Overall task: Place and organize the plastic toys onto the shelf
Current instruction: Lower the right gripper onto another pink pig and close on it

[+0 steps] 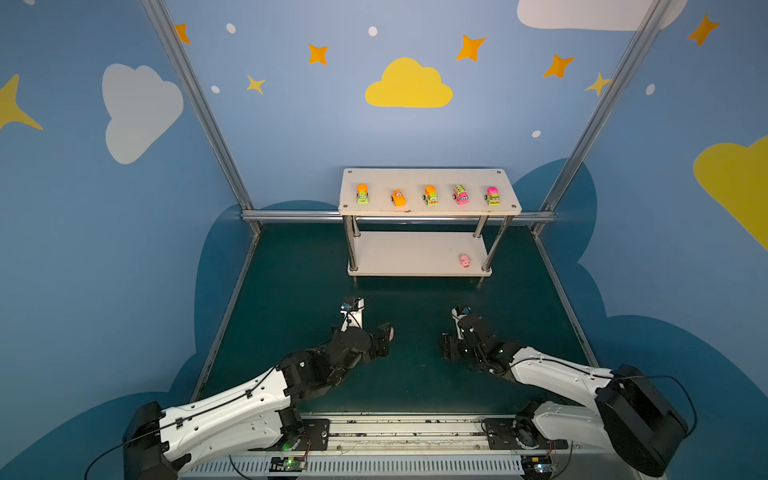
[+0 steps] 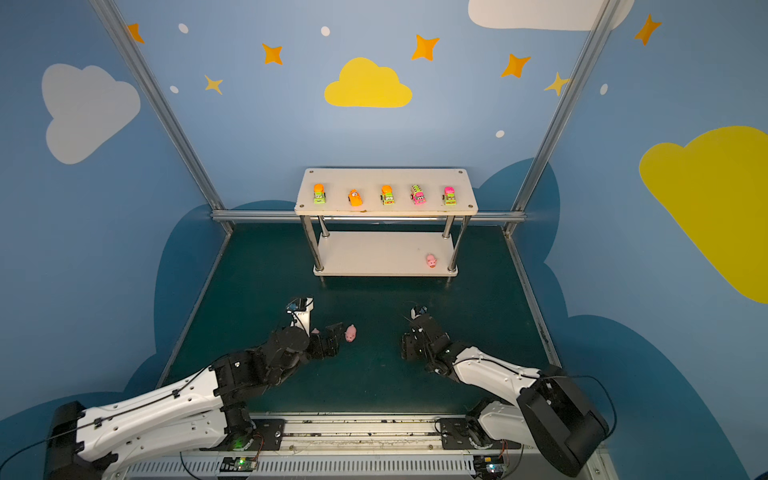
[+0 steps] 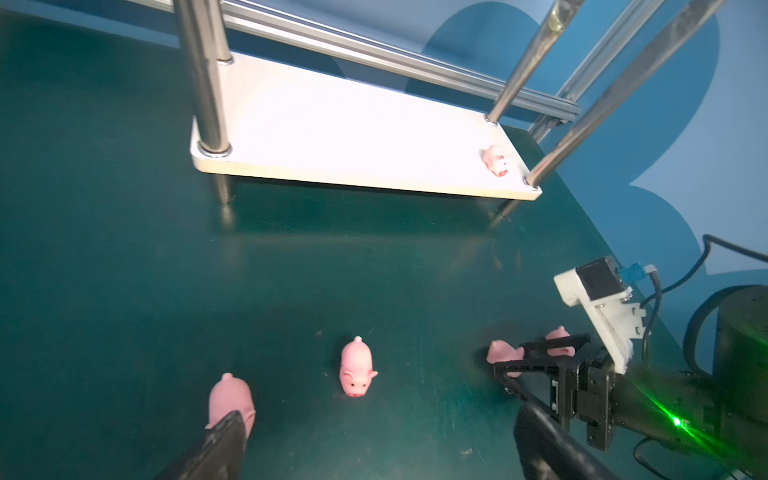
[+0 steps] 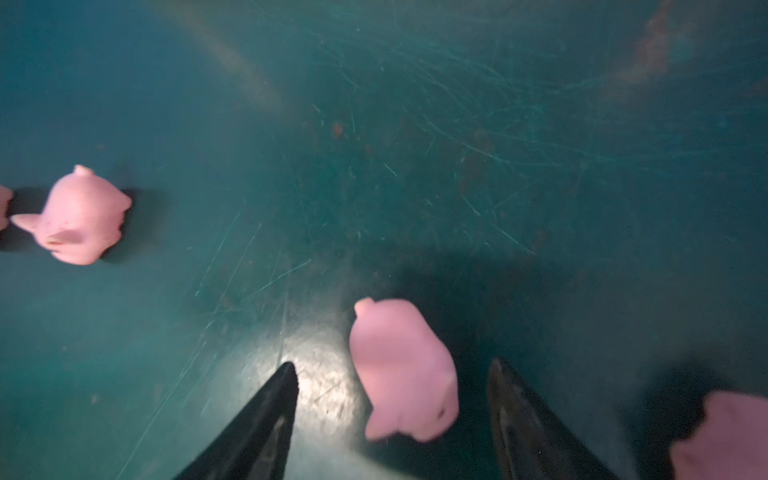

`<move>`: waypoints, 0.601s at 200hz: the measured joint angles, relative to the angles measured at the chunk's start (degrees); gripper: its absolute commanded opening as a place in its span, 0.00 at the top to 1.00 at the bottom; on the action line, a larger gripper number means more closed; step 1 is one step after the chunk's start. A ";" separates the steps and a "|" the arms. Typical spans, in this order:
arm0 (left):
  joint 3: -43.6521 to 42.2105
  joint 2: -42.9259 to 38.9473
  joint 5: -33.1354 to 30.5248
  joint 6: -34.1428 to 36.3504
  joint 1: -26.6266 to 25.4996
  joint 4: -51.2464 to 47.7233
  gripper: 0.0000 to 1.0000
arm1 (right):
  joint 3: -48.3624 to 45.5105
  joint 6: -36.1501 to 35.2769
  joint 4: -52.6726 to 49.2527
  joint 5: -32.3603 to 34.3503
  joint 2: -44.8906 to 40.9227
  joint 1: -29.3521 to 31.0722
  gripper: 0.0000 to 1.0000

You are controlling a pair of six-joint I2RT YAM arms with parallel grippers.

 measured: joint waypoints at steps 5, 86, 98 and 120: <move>-0.24 -0.11 0.02 0.00 0.31 -0.04 0.00 | 0.22 0.02 0.24 -0.28 0.68 0.00 0.29; -3.52 -6.78 0.35 -0.04 1.22 -1.68 0.00 | 1.33 1.88 0.87 -1.95 0.98 3.10 0.30; -3.82 -8.02 0.35 -0.04 1.33 -2.21 0.00 | 1.33 2.08 0.50 -1.70 0.63 3.45 0.30; -4.76 -10.23 0.31 -0.07 1.40 -2.64 0.00 | 1.44 2.43 -0.52 -0.66 0.50 3.78 0.30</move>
